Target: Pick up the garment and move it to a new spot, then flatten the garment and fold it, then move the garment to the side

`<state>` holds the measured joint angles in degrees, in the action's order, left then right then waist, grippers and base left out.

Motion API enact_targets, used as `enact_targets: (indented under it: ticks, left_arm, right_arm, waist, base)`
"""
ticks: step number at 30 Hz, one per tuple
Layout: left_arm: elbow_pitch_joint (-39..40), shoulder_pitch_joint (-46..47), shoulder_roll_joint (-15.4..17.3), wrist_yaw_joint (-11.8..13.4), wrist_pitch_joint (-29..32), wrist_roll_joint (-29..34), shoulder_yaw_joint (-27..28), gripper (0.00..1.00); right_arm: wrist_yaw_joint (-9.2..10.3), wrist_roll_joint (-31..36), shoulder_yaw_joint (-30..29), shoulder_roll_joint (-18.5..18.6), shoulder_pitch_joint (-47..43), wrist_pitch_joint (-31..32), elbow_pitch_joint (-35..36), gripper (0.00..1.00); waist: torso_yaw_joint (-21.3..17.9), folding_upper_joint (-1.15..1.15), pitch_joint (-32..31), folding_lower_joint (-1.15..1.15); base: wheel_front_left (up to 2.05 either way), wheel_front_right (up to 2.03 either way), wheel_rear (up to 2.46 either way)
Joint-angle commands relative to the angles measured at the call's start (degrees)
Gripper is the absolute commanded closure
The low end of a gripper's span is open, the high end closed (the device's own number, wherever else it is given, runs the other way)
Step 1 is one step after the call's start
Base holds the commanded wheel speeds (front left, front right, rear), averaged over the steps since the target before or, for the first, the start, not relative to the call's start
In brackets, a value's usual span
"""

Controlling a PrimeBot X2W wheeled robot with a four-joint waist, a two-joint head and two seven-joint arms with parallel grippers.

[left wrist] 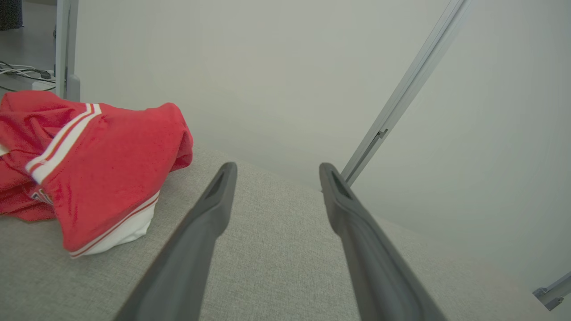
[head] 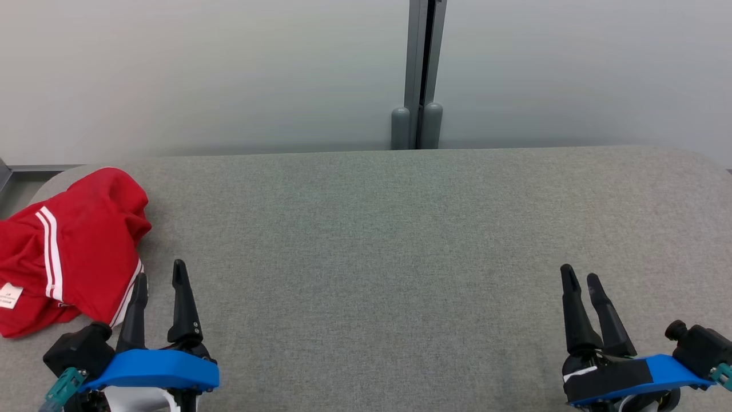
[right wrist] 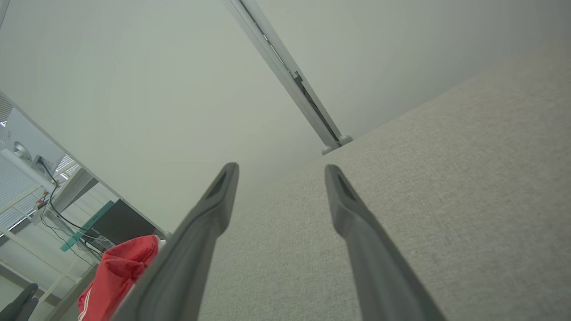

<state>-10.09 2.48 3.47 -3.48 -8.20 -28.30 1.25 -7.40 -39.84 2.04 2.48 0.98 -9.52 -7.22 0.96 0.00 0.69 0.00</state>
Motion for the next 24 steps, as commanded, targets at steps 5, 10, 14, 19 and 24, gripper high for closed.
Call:
enact_targets:
  ticks: [5, 10, 14, 19, 24]
  left_arm:
    - [0.92, 0.67, 0.62, 0.47, 0.16, 3.29, -0.51, 0.00]
    - [1.04, 0.57, 0.82, 0.42, -0.38, 5.33, -0.87, 0.00]
    - [1.20, 0.36, 0.96, 0.82, -1.17, 7.08, -0.97, 0.00]
    - [1.13, 0.30, 1.28, 0.98, -2.14, 9.16, -1.17, 0.00]
    - [0.95, -0.08, 1.49, 1.43, -2.05, 11.16, -1.23, 0.00]
  right_arm:
    - [-0.13, 3.54, 0.41, 0.49, -0.08, -0.97, 0.40, 0.00]
    - [-0.13, 5.80, 0.69, 0.51, -0.06, -1.67, 0.33, 0.00]
    - [-0.13, 7.67, 0.88, 0.53, -0.18, -2.17, 0.18, 0.00]
    - [-0.14, 9.76, 0.99, 0.54, -0.28, -2.79, 0.22, 0.00]
    - [-0.14, 12.06, 0.98, 0.55, -0.56, -3.40, 0.24, 0.00]
  waist:
    - [0.12, 0.00, 0.00, 0.00]
    - [0.22, 0.00, 0.06, 0.00]
    - [0.27, 0.00, 0.08, 0.00]
    - [0.34, 0.00, 0.24, 0.00]
    - [0.45, 0.00, 0.25, 0.00]
  base:
    - [0.00, 0.00, 0.00]
    - [0.00, 0.00, 0.00]
    - [0.00, 0.00, 0.00]
    - [0.00, 0.00, 0.00]
    - [0.00, 0.00, 0.00]
